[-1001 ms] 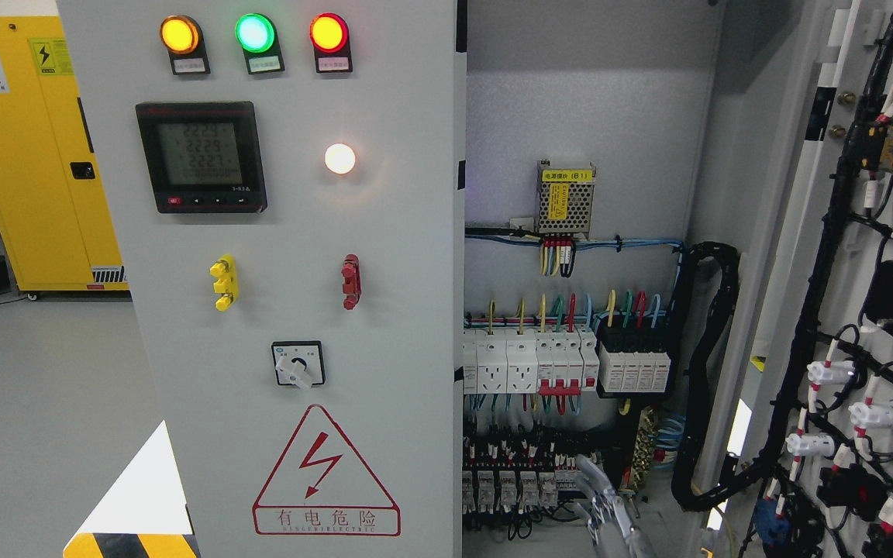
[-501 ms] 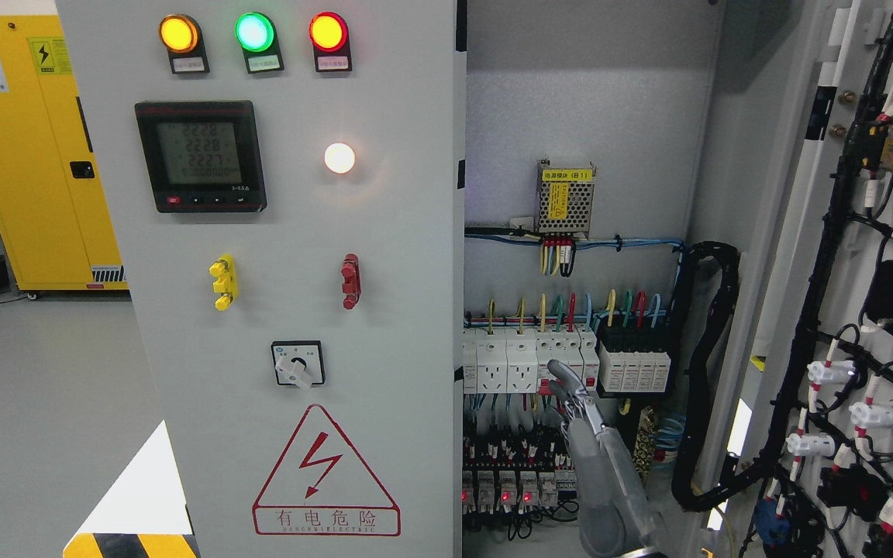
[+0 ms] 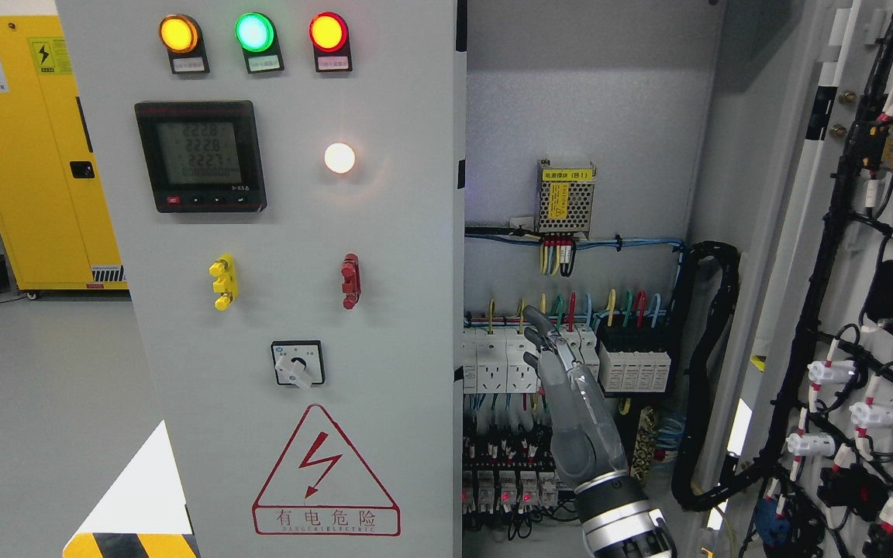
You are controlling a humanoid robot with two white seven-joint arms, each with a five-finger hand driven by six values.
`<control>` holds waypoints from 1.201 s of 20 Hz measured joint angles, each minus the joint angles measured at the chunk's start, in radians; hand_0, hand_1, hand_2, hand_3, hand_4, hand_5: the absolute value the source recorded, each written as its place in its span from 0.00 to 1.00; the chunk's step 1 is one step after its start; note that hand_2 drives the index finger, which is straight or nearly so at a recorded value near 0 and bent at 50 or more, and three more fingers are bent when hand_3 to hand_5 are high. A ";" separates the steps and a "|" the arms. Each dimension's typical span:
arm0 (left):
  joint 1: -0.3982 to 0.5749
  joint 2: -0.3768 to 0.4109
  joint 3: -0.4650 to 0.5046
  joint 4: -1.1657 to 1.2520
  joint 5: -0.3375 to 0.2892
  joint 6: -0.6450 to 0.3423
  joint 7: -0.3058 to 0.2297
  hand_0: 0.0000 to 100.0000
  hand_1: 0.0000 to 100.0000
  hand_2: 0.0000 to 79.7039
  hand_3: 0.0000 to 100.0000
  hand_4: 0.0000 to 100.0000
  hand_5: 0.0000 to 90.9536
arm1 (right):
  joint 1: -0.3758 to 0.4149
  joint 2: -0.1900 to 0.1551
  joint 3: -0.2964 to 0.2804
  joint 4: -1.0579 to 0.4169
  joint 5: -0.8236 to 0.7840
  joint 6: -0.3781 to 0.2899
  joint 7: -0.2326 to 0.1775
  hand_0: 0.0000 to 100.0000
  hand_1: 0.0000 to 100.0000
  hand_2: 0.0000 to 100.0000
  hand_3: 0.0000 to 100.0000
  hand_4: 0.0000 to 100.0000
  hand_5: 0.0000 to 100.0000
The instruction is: Open door with both hands
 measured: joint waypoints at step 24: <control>0.000 -0.013 0.067 -0.004 -0.009 0.003 -0.005 0.00 0.00 0.00 0.01 0.00 0.00 | -0.206 0.020 -0.031 0.250 -0.249 0.047 0.193 0.22 0.05 0.00 0.00 0.00 0.00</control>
